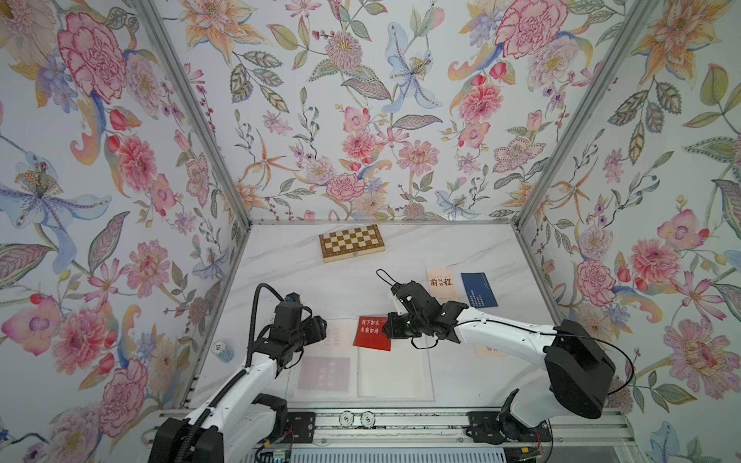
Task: Place the photos into the photo albums
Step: Insert the photo into the photo album.
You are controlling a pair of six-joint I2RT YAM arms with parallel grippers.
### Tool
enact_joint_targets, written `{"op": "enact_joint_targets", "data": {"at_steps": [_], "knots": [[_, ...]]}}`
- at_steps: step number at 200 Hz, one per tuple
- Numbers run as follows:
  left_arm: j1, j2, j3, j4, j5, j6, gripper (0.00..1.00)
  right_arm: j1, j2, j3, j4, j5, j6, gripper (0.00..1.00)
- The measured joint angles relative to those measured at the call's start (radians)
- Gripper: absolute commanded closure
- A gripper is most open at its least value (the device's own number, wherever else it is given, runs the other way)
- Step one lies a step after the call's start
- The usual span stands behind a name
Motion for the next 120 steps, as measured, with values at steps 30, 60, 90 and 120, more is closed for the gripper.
{"op": "enact_joint_targets", "data": {"at_steps": [30,60,90,120], "knots": [[0.035,-0.001,-0.003,-0.003,-0.006,0.006,0.35,-0.004,0.011,-0.032,0.014,-0.035,-0.002,1.0],[0.06,-0.001,-0.025,-0.003,-0.007,0.01,0.36,-0.014,0.034,-0.052,0.038,-0.068,-0.003,1.0],[0.066,-0.001,-0.034,-0.003,-0.007,0.011,0.36,-0.032,0.063,-0.058,0.074,-0.1,-0.003,1.0],[0.074,-0.001,-0.035,-0.002,-0.007,0.018,0.36,-0.05,0.105,-0.058,0.106,-0.138,-0.01,1.0]]}}
